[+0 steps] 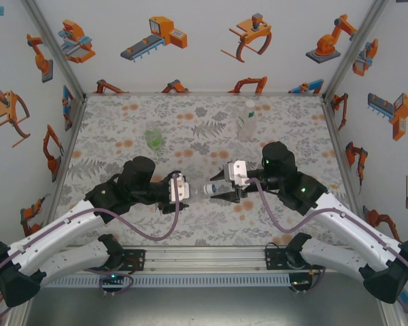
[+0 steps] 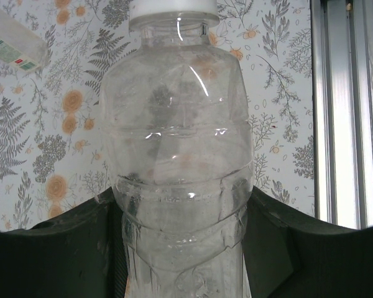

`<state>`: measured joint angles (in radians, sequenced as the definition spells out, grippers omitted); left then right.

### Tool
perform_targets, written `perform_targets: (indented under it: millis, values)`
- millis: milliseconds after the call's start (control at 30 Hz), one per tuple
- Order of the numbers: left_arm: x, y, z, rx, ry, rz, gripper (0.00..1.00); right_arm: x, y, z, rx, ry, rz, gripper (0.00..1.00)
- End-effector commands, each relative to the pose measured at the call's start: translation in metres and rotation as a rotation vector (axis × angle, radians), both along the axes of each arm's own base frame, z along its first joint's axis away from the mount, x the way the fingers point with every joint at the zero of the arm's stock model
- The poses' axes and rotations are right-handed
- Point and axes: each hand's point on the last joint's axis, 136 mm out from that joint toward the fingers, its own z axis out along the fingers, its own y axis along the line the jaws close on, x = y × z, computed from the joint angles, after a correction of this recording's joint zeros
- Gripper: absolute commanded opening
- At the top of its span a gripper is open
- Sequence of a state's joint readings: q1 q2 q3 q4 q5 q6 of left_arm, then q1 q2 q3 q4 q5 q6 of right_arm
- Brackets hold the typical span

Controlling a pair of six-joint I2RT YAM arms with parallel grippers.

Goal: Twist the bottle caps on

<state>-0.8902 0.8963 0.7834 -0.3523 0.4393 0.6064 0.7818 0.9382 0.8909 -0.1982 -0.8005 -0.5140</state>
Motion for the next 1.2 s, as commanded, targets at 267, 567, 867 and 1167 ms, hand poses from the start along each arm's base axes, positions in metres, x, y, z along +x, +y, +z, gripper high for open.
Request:
perform_targets:
  millis: [267,567,867,1167]
  values:
    - [-0.004,-0.002,0.014,-0.035,-0.022,-0.028,0.00,-0.001,0.002,0.006,0.048,-0.023,0.008,0.35]
    - [-0.004,0.000,0.014,-0.033,-0.028,-0.021,0.00,0.024,0.005,0.008,0.099,0.239,-0.170,0.18]
    - [-0.003,0.000,0.015,-0.035,-0.029,-0.019,0.00,0.060,-0.001,0.016,0.279,0.940,-0.452,0.06]
    - [-0.003,-0.001,0.014,-0.033,-0.023,-0.017,0.00,0.078,-0.009,-0.034,0.307,1.645,-0.741,0.03]
